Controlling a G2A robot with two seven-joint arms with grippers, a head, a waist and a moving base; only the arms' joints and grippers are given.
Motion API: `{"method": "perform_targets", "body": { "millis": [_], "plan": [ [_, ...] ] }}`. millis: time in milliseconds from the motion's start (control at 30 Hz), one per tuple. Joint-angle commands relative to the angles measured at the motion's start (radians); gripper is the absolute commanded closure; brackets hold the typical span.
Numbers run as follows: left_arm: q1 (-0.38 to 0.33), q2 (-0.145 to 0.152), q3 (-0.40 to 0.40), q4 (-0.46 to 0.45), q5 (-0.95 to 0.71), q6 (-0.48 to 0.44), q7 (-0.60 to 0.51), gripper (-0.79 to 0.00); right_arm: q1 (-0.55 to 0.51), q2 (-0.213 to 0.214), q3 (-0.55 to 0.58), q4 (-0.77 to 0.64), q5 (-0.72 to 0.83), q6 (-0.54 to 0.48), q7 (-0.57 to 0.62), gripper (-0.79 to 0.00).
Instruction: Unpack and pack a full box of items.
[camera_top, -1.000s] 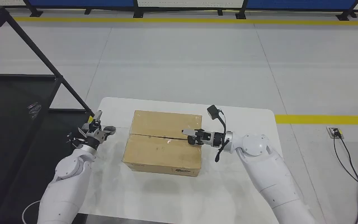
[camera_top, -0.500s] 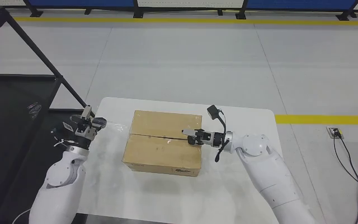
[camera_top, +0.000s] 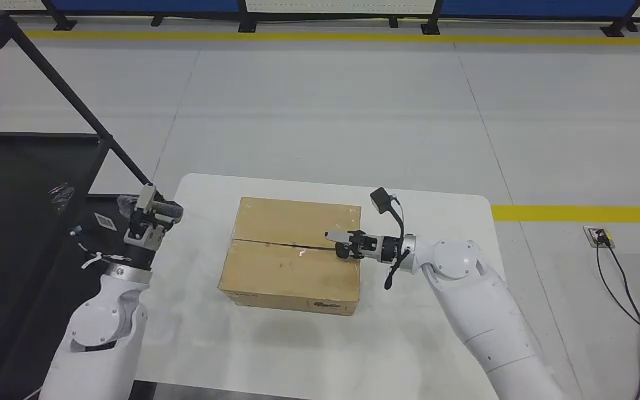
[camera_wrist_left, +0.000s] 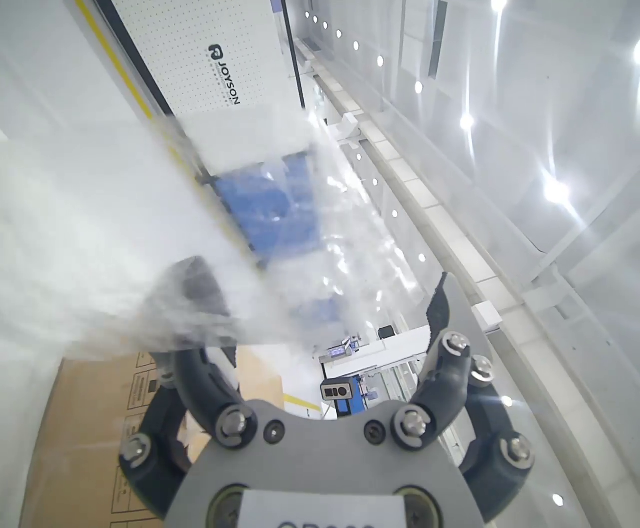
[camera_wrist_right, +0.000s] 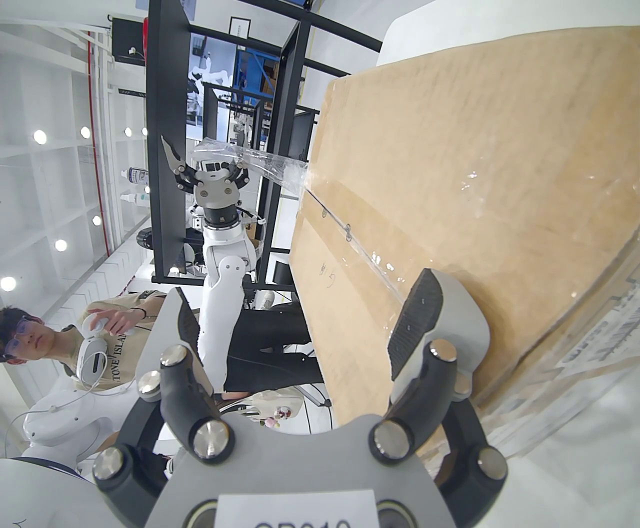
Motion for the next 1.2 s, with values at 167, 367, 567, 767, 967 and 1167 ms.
{"method": "perform_targets", "body": {
  "millis": [167,367,567,767,967,1167],
  "plan": [
    [0.022,0.0,-0.006,-0.073,0.025,0.0,-0.005,-0.785,0.0,0.0,0.0,0.0,0.0,0.0,0.0,-0.785],
    [0.04,0.0,-0.006,-0.129,0.05,-0.009,-0.018,-0.785,0.0,0.0,0.0,0.0,0.0,0.0,0.0,-0.785],
    [0.047,0.0,0.006,-0.161,0.073,-0.02,-0.041,-0.785,0.0,0.0,0.0,0.0,0.0,0.0,0.0,-0.785],
    [0.044,-0.003,0.025,-0.178,0.081,-0.022,-0.053,-0.785,0.0,0.0,0.0,0.0,0.0,0.0,0.0,-0.785],
    [0.04,-0.006,0.045,-0.193,0.092,-0.02,-0.058,-0.785,-0.016,0.001,0.0,-0.023,-0.008,0.004,-0.026,-0.785],
    [0.029,-0.01,0.073,-0.196,0.109,-0.014,-0.065,-0.785,-0.06,0.016,0.029,-0.098,-0.015,0.001,-0.06,-0.785]
  ]
}}
